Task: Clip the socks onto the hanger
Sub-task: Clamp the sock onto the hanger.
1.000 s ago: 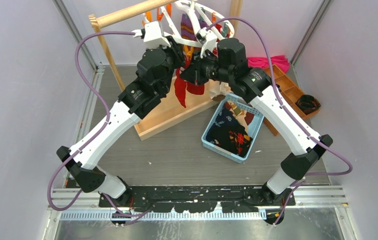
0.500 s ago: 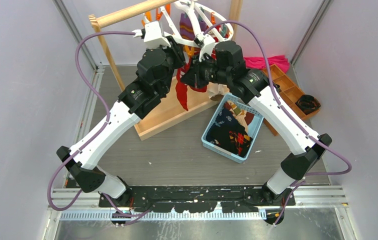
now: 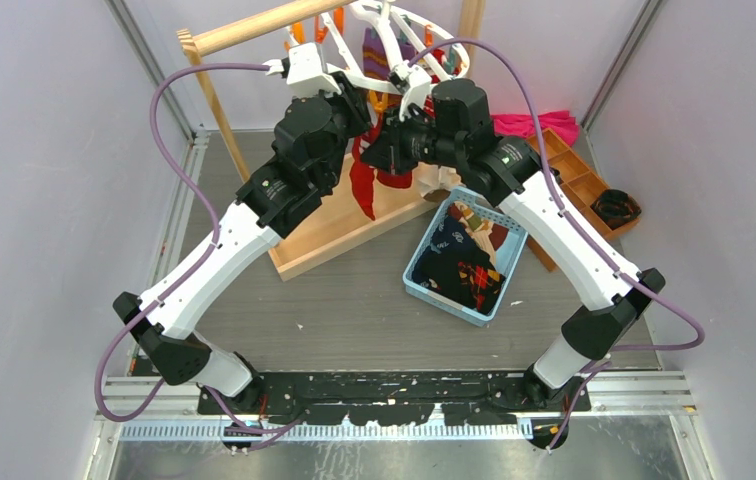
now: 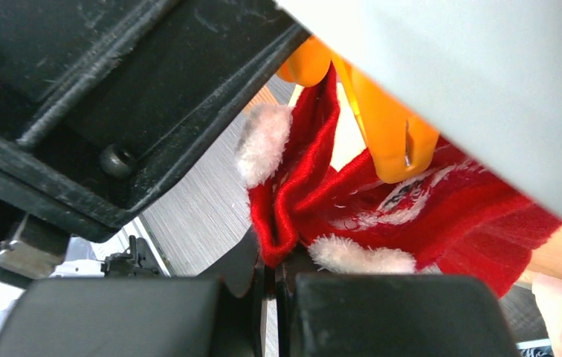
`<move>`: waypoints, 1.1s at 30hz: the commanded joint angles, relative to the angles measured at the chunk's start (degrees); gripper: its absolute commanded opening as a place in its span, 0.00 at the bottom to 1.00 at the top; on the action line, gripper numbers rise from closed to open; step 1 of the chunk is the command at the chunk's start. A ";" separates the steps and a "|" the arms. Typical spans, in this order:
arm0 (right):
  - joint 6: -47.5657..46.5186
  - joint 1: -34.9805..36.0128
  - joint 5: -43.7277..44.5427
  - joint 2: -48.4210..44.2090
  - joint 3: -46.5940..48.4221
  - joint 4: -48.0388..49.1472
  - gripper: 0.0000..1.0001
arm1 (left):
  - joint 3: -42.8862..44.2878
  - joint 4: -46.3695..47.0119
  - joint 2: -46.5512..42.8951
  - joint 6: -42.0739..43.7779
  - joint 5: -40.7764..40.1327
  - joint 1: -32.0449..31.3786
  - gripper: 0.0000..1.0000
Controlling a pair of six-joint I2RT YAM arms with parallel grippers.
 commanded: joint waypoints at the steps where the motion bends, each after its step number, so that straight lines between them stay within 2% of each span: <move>1: -1.02 0.29 -0.89 -0.11 3.28 1.87 0.01 | 1.35 1.49 -1.75 -0.62 0.29 0.06 0.00; 21: -7.10 0.35 1.26 0.27 6.07 0.95 0.01 | 0.97 0.83 -2.04 -1.23 0.89 0.05 0.00; 33: -7.56 0.31 1.46 1.17 8.03 0.93 0.01 | 0.91 0.85 -2.22 -1.57 1.15 0.07 0.00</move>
